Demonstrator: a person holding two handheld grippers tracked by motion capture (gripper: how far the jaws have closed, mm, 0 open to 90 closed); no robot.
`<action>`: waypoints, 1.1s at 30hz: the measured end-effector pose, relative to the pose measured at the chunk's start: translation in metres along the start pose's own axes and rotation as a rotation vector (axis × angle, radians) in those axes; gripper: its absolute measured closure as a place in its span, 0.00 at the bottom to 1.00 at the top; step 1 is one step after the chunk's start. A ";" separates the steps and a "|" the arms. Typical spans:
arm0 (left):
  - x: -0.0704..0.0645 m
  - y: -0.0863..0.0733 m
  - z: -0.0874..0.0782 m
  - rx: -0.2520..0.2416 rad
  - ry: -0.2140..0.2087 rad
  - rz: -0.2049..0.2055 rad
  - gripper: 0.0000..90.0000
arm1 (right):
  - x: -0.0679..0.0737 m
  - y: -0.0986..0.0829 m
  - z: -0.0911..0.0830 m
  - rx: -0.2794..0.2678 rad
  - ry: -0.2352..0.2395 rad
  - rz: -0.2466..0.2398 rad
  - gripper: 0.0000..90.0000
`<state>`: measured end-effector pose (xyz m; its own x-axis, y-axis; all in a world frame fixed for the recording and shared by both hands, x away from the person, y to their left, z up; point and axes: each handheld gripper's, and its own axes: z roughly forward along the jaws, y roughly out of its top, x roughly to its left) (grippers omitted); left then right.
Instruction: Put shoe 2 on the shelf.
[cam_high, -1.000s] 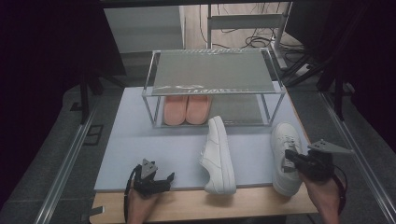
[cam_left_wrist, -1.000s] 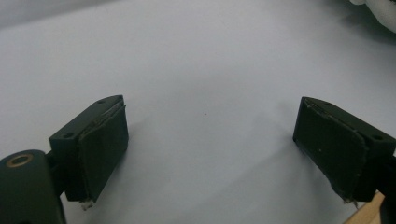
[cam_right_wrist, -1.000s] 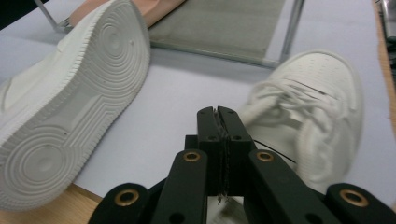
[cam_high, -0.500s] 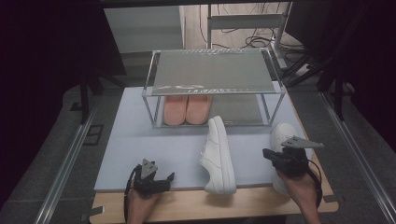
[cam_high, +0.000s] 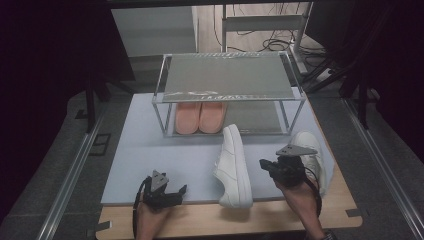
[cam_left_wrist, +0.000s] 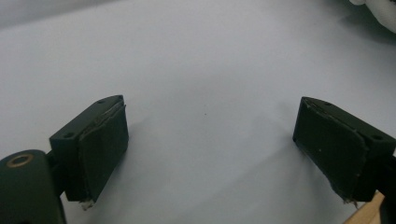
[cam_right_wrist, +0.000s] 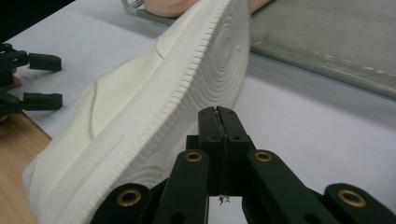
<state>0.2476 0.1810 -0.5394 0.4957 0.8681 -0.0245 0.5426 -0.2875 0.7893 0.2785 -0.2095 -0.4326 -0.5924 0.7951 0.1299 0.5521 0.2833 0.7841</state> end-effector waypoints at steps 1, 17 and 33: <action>0.000 0.000 0.000 0.000 0.000 0.000 0.11 | 0.002 0.001 0.002 0.004 0.004 -0.002 0.99; 0.000 0.000 0.000 -0.002 0.001 0.002 0.11 | 0.027 0.012 0.033 0.020 0.051 -0.045 0.99; 0.000 0.000 0.000 -0.003 0.002 0.001 0.12 | 0.021 0.004 0.026 0.019 0.013 -0.048 1.00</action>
<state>0.2475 0.1809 -0.5395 0.4951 0.8685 -0.0226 0.5399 -0.2872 0.7912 0.2835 -0.1772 -0.4429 -0.6261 0.7732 0.1007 0.5341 0.3312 0.7778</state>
